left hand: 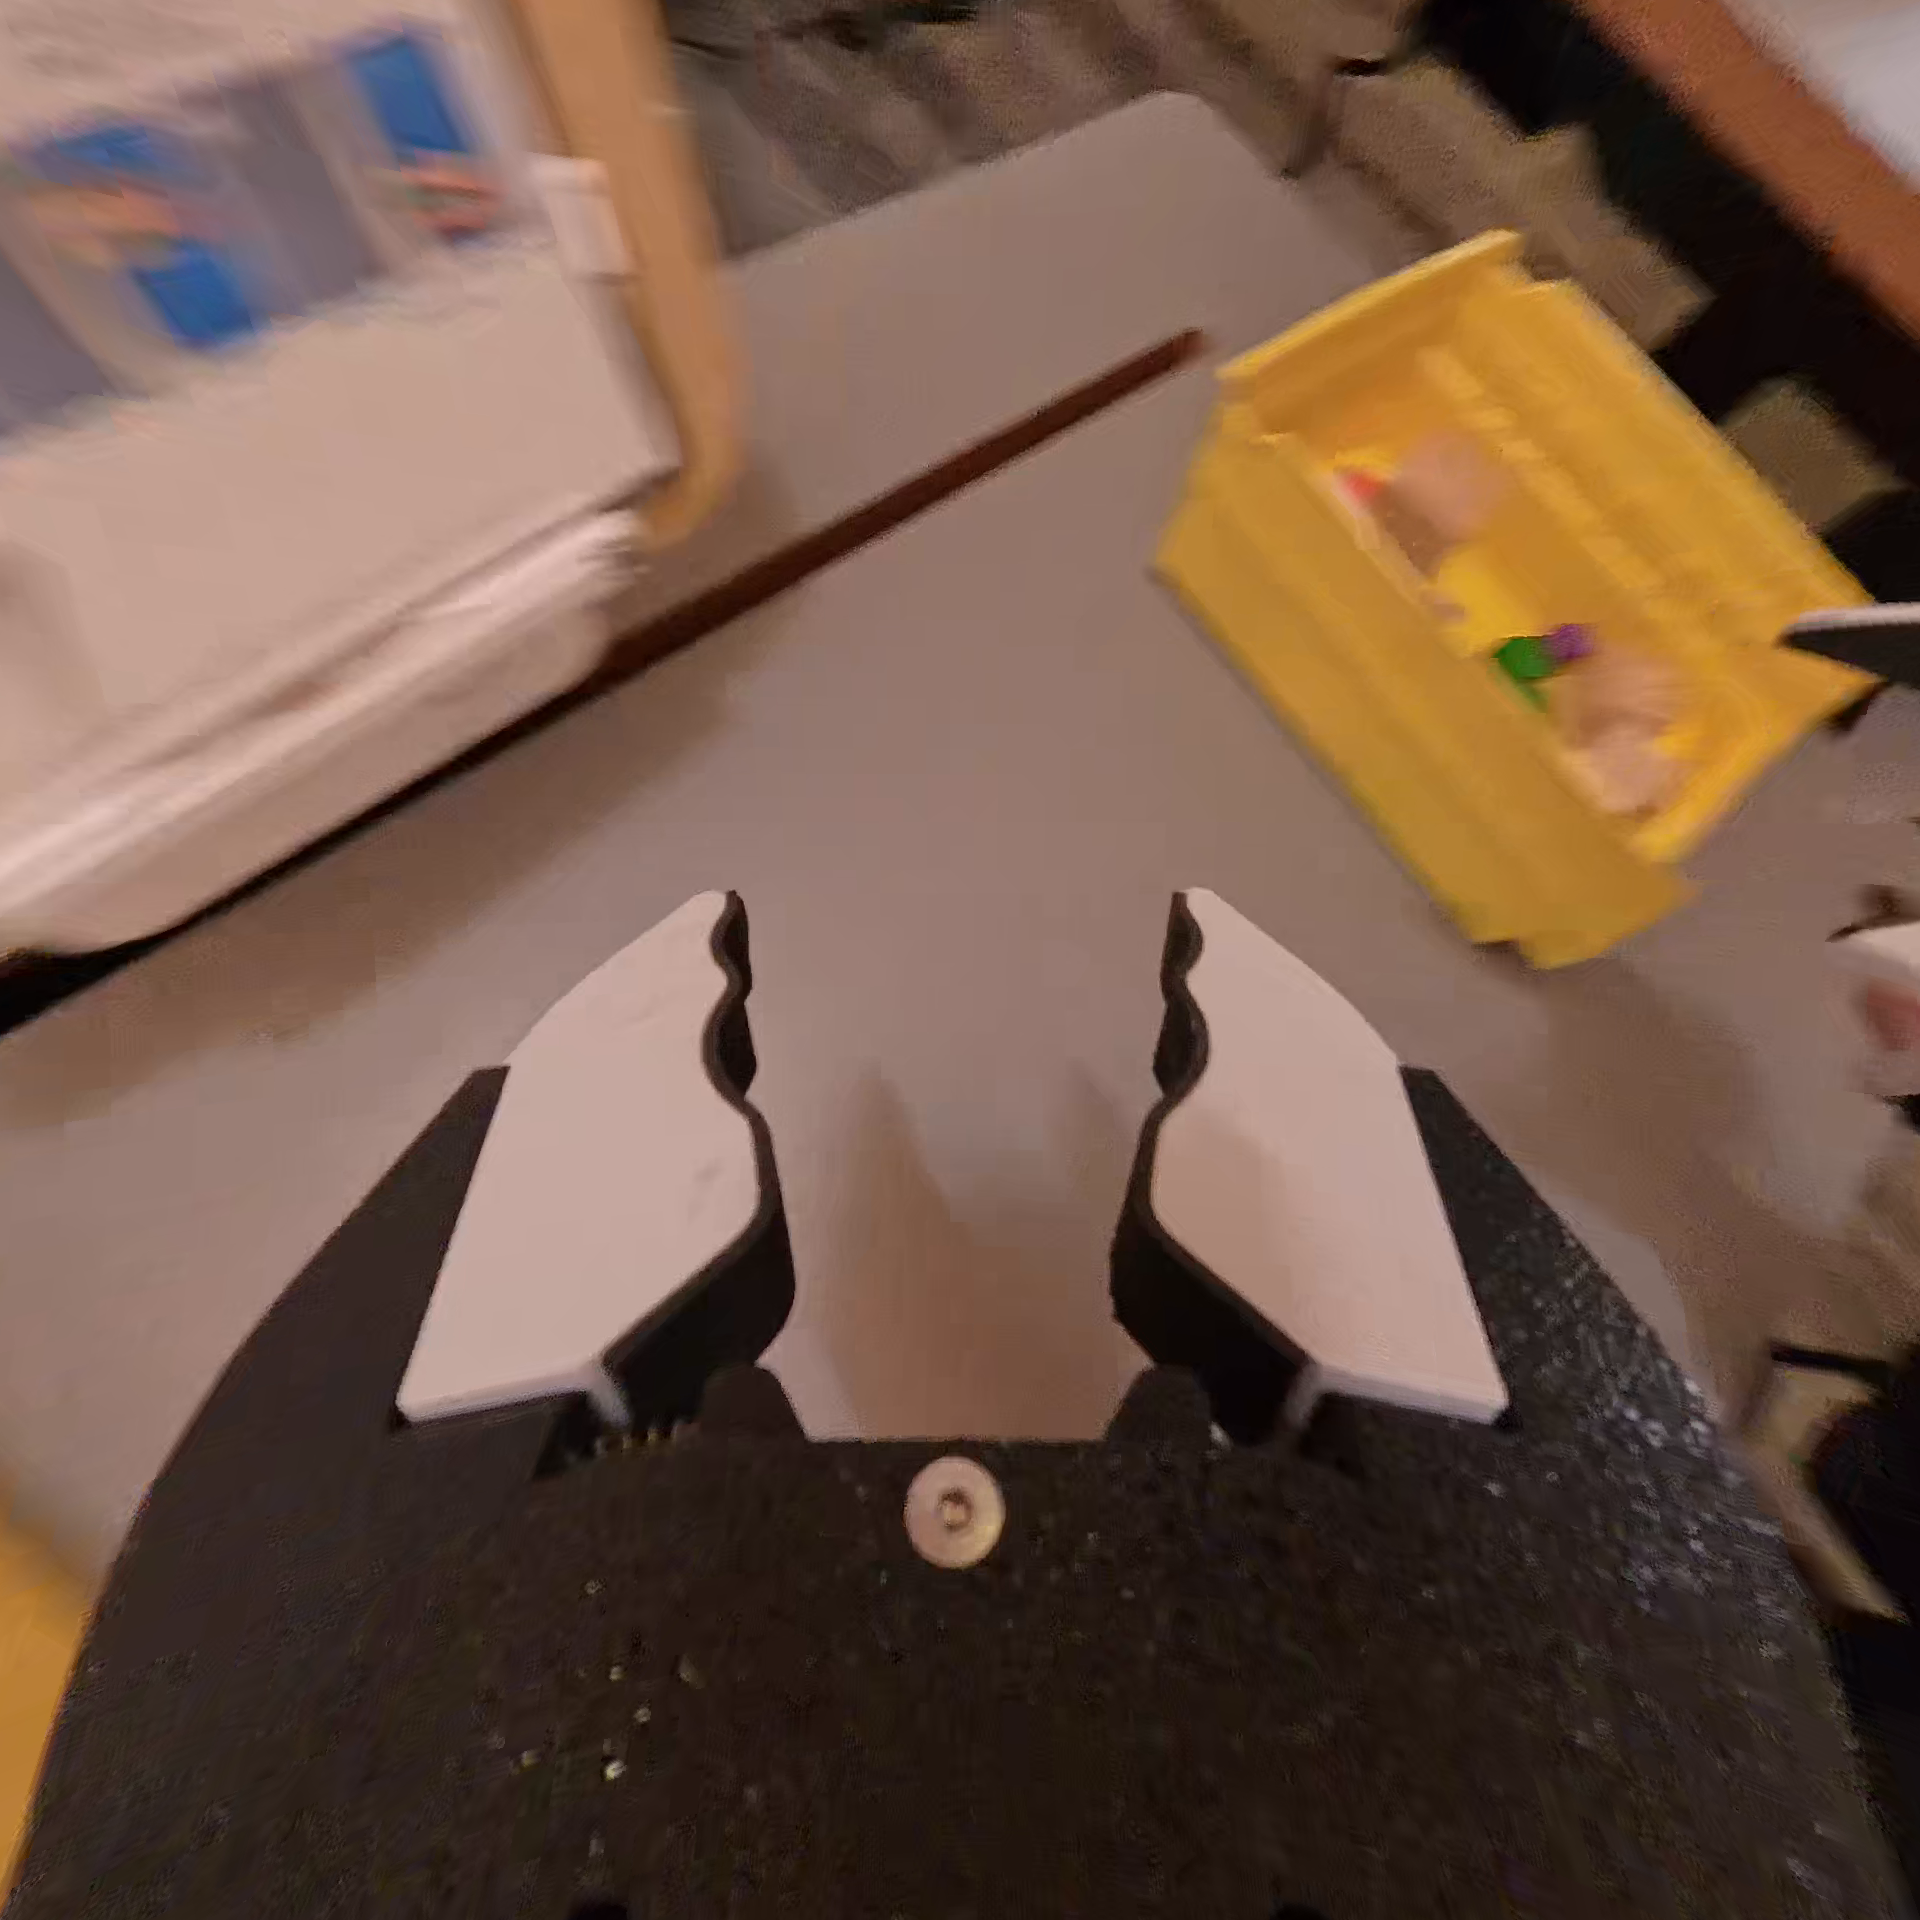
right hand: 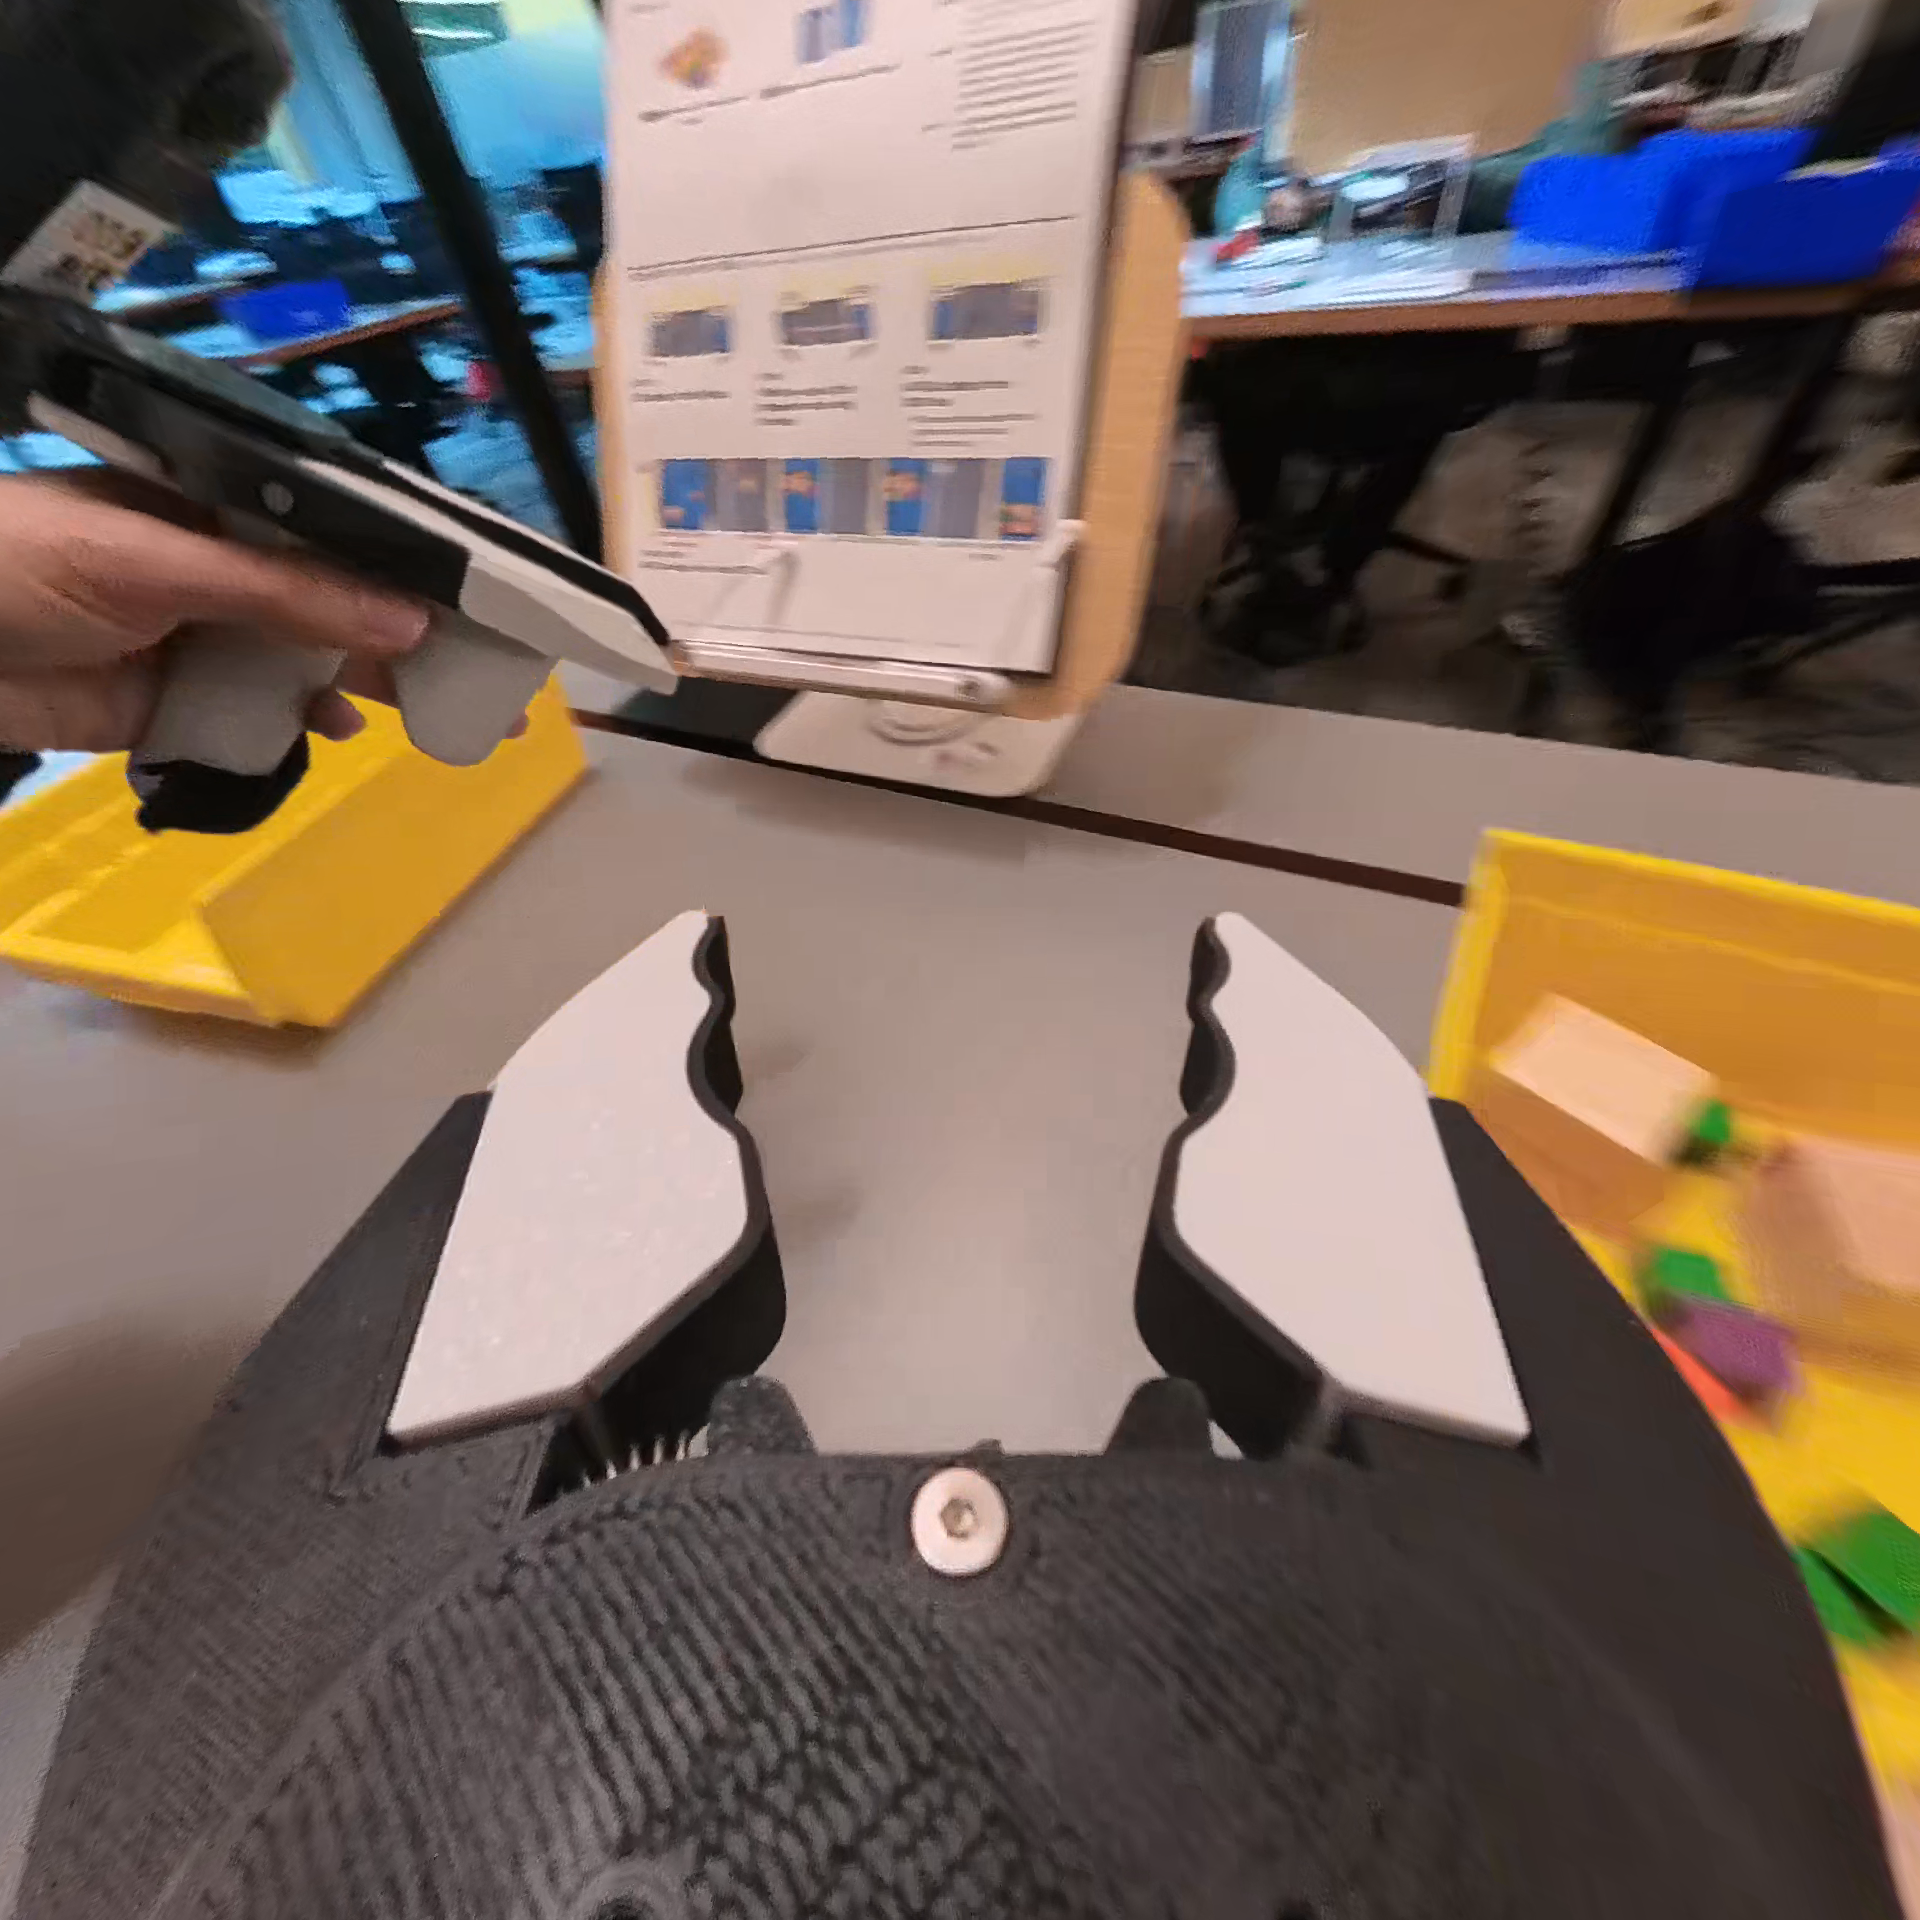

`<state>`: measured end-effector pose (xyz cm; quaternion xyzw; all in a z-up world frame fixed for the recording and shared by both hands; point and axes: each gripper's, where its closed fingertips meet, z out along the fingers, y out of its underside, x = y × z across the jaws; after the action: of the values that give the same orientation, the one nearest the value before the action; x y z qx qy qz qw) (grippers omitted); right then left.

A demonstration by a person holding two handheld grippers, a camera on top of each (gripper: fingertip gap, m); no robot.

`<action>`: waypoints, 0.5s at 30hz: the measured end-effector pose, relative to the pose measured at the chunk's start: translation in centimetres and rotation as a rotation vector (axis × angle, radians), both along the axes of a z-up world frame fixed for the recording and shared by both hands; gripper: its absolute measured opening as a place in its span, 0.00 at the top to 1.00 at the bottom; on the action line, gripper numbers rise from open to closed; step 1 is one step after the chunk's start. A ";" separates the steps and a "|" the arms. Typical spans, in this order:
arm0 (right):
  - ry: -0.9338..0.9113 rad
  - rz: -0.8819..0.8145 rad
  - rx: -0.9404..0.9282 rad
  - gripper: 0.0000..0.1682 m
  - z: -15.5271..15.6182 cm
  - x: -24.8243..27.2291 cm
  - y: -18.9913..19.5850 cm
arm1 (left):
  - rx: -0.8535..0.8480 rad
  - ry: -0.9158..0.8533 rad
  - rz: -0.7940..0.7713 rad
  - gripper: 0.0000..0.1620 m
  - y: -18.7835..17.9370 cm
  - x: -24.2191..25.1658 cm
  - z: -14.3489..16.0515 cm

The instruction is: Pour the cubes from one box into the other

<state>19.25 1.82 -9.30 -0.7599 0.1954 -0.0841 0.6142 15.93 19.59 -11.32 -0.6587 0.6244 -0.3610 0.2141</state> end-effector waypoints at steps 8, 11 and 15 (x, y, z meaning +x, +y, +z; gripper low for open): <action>-0.170 -0.291 0.046 0.53 -3.2 2.4 -16.6 | -0.098 0.205 -0.191 0.51 -18.7 11.1 -5.4; -0.184 -0.326 -0.015 0.51 -4.6 3.8 -19.9 | -0.109 0.243 -0.129 0.52 -21.4 14.1 -7.4; -0.165 -0.416 0.022 0.52 -4.4 6.1 -23.7 | -0.035 0.283 -0.051 0.53 -22.6 16.7 -9.6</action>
<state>25.34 -21.85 -13.74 -0.6869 0.2980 -0.2685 0.6060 32.59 -3.00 -20.93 -0.6906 0.6586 -0.2805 0.1030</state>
